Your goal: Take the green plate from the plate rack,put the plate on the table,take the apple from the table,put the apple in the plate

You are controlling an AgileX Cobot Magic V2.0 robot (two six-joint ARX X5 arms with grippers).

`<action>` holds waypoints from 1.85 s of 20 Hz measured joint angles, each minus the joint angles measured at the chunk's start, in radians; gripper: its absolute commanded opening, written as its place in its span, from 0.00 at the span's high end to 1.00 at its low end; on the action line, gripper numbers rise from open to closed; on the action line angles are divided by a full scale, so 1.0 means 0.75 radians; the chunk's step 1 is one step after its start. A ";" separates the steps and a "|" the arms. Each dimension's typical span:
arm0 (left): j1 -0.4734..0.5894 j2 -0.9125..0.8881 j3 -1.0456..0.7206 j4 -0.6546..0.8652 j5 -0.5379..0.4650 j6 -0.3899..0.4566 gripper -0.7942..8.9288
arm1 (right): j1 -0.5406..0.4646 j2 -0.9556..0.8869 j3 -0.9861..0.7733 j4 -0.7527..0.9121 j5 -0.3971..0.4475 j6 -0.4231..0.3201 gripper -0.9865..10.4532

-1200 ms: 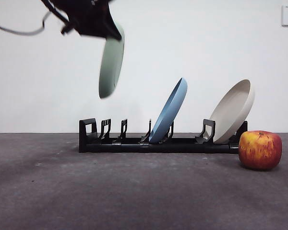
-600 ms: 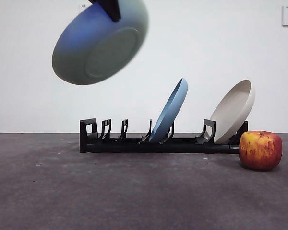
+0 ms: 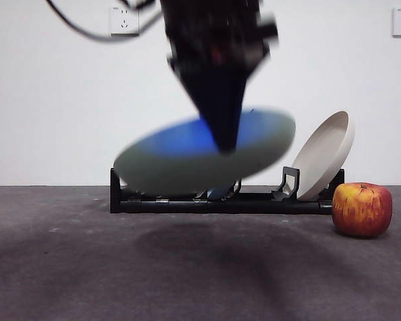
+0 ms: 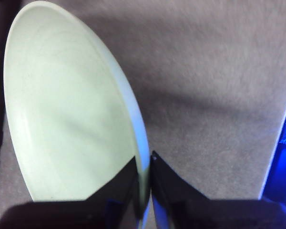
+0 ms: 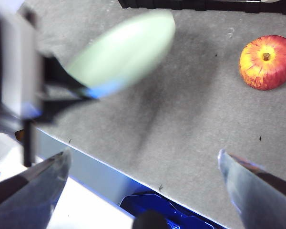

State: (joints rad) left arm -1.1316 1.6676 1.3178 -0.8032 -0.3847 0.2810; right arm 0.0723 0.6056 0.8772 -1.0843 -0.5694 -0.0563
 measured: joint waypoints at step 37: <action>-0.058 -0.194 -0.106 0.063 0.139 -0.193 0.43 | 0.000 0.115 0.000 0.094 0.189 0.017 0.31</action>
State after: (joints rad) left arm -1.1755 1.5219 1.2385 -0.7559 -0.2806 0.1364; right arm 0.0723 0.6918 0.8772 -1.0138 -0.4278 -0.0437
